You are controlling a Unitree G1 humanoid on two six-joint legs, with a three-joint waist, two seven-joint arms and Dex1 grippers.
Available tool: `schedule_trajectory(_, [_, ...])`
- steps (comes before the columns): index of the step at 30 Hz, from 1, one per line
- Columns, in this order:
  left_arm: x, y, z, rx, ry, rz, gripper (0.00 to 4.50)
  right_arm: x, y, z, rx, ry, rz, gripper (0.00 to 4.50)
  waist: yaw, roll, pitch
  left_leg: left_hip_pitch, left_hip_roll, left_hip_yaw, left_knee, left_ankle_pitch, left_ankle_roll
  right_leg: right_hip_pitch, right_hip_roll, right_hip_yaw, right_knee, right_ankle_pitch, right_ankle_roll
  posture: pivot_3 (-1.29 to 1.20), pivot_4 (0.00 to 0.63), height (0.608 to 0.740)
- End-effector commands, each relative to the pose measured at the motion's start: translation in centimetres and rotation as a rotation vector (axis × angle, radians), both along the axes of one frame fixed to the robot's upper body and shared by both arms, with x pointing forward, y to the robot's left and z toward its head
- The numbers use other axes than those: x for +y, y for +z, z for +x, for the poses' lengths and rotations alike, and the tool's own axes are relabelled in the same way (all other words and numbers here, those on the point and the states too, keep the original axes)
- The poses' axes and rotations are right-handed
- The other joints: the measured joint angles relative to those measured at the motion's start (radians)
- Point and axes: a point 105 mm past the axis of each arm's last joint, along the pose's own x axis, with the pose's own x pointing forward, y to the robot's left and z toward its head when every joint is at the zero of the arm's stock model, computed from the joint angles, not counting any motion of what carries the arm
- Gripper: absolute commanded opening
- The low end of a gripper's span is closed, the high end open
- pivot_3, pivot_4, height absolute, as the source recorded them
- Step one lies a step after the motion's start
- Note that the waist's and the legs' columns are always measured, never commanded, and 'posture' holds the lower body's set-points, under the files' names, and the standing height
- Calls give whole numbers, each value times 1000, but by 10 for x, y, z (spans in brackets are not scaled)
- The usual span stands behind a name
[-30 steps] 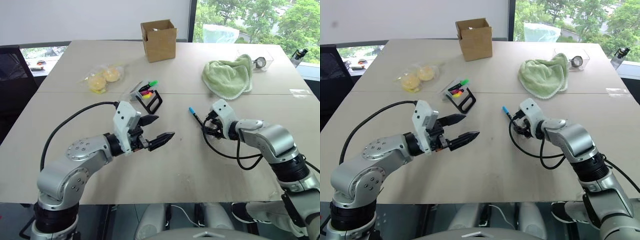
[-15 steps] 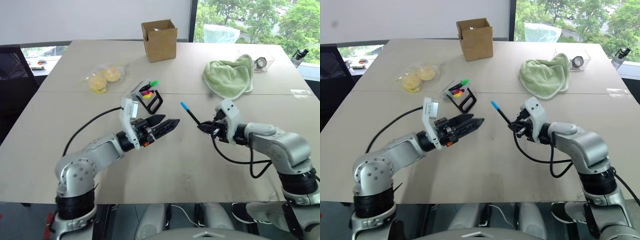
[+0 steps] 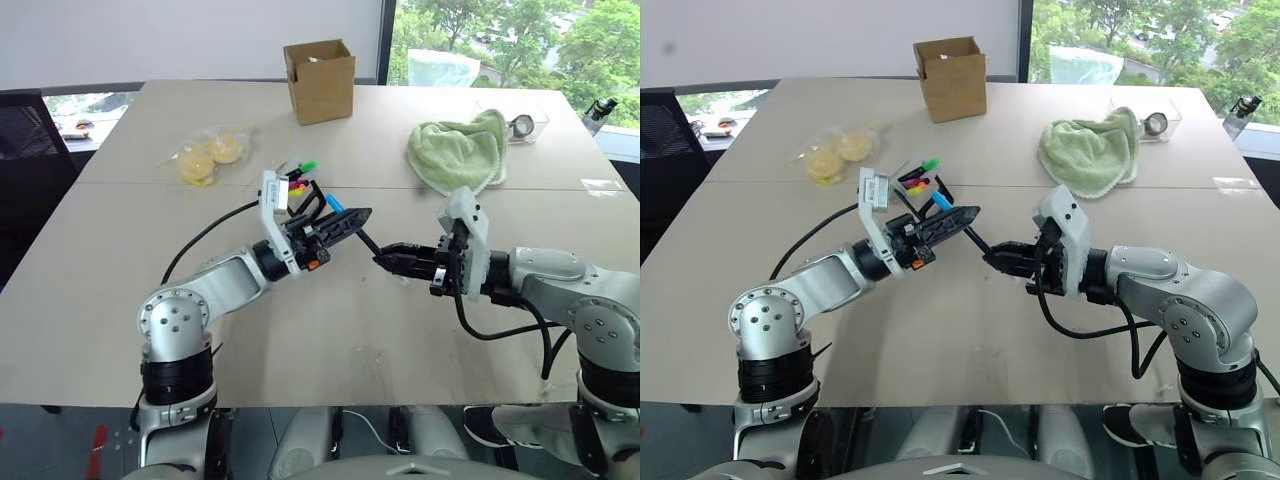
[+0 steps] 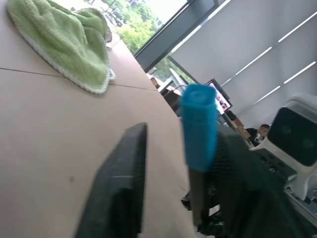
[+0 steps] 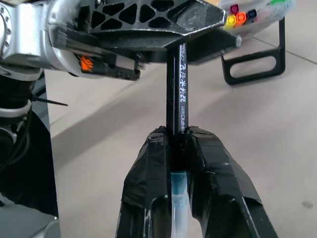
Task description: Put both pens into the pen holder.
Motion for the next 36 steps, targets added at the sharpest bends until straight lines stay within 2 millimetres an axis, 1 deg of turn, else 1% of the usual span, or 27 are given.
schedule_trajectory(1, [1,5,-3,-29,-4,-2,17,3,16,-5,-93,42,33,0,0,0,0,0,0,0,0,0,0,0,0,0,0,0,0,0,150,740])
schedule_trajectory(3, [3,8,-2,-41,5,-16,0,1,20,-4,-118,37,54,996,0,0,0,0,0,0,0,0,0,0,0,0,0,0,0,0,150,740])
schedule_trajectory(4, [4,10,-2,-50,8,-18,0,0,20,-5,-121,47,55,1332,0,0,0,0,0,0,0,0,0,0,0,0,0,0,0,0,150,740])
schedule_trajectory(5, [4,12,-2,-62,9,-15,0,-1,19,-7,-125,55,47,1843,1,0,0,0,0,0,0,0,0,0,0,0,0,0,0,0,150,740])
schedule_trajectory(6, [5,13,-1,-84,14,10,0,-5,18,-5,-142,35,29,2444,2,0,0,0,0,0,0,0,0,0,0,0,0,0,0,0,150,740])
schedule_trajectory(7, [7,14,0,-113,22,42,0,-9,17,-2,-162,4,12,2779,3,0,0,0,0,0,0,0,0,1,0,0,0,0,0,0,150,740])
schedule_trajectory(8, [9,17,1,-169,40,104,0,-15,16,0,-188,-21,-10,3242,3,0,0,0,0,0,0,0,0,1,0,0,-1,0,0,0,150,740])
schedule_trajectory(10, [13,25,5,-311,83,259,0,-29,22,-3,-230,-26,-13,4016,3,0,0,0,-1,0,0,0,0,1,0,-1,-1,0,0,0,150,740])
schedule_trajectory(12, [16,31,9,-487,131,449,0,-43,38,-9,-316,-15,6,4016,3,0,1,0,-1,0,0,0,0,1,0,-1,-1,0,0,0,150,740])
schedule_trajectory(16, [23,40,15,-788,225,743,0,-60,55,-19,-447,-4,-23,4016,2,2,2,1,-1,0,-1,0,0,2,0,0,-4,0,0,0,150,740])
schedule_trajectory(18, [24,46,17,-932,271,844,0,-65,58,-21,-487,-4,-47,4016,2,2,2,1,0,0,-2,0,0,2,0,0,-4,0,0,0,150,740])
schedule_trajectory(20, [24,55,19,-1013,306,876,0,-68,58,-20,-495,-16,-62,4016,3,2,2,1,1,0,-3,0,0,2,0,0,-5,0,0,0,150,740])
schedule_trajectory(25, [24,75,35,-1129,395,963,0,-68,52,-14,-486,-27,-70,4016,7,2,2,0,1,0,-1,0,0,2,-1,-1,-5,0,0,0,150,740])
schedule_trajectory(29, [29,85,47,-1135,462,996,0,-64,50,-14,-482,-16,-66,4016,6,1,2,-1,1,0,-1,0,0,3,-1,-2,-5,0,0,0,150,740])
schedule_trajectory(31, [33,90,53,-1107,503,989,0,-64,50,-14,-484,-16,-66,4016,5,1,3,-1,1,-1,-1,0,0,2,-1,-3,-5,0,0,0,150,740])
schedule_trajectory(33, [36,87,58,-1096,504,1028,0,-64,50,-13,-485,-15,-65,4016,5,1,3,-1,1,-2,-1,0,0,2,-1,-3,-5,0,0,0,150,740])
schedule_trajectory(36, [36,80,62,-1062,501,1021,0,-63,50,-13,-489,-14,-64,4016,4,1,3,-2,1,-2,-1,0,0,2,-1,-4,-5,0,0,0,150,740])
